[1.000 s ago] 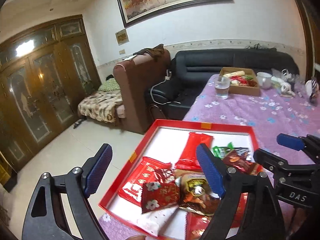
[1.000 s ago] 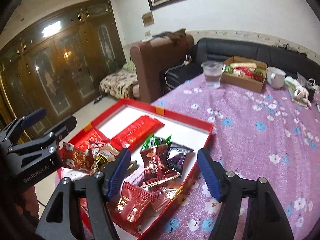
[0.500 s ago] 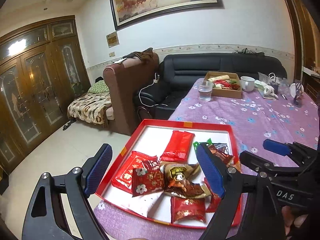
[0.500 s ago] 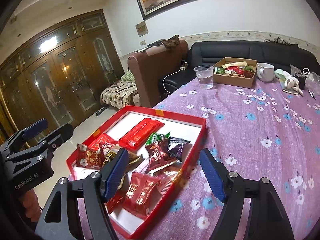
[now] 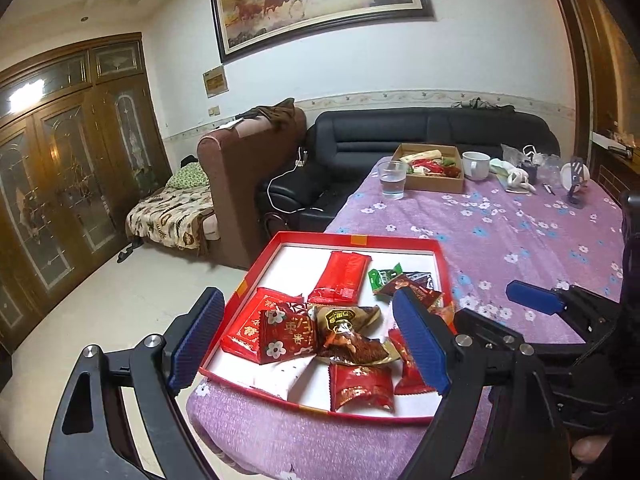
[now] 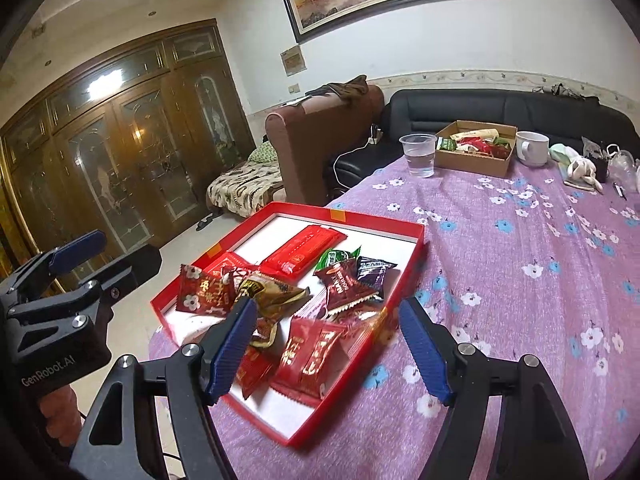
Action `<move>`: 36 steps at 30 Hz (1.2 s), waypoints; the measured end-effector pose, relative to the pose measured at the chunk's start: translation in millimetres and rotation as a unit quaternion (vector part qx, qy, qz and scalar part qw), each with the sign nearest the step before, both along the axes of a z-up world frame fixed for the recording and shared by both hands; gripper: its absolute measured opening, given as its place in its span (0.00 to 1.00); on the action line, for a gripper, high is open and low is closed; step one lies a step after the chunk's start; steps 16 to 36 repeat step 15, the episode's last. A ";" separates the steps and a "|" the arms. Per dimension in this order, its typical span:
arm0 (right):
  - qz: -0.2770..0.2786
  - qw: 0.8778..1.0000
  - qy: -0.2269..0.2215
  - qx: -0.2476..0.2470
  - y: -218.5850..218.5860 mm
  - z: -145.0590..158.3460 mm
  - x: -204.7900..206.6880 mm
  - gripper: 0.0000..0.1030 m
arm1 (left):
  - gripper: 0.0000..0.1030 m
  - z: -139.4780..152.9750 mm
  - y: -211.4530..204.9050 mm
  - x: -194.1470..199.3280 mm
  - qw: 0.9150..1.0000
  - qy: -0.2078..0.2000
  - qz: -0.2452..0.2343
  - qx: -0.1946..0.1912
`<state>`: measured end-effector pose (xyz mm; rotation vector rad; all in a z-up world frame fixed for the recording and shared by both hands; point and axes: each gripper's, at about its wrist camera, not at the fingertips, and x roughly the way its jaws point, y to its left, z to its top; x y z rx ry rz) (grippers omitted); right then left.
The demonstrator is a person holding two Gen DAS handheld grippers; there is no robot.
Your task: Organize snacks
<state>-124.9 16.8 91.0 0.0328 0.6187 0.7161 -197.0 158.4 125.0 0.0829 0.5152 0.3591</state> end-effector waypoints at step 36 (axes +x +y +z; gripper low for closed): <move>-0.012 1.000 0.005 0.017 -21.3 -1.9 9.8 0.74 | 0.85 9.5 -3.5 8.0 0.998 -0.033 -0.025 -0.050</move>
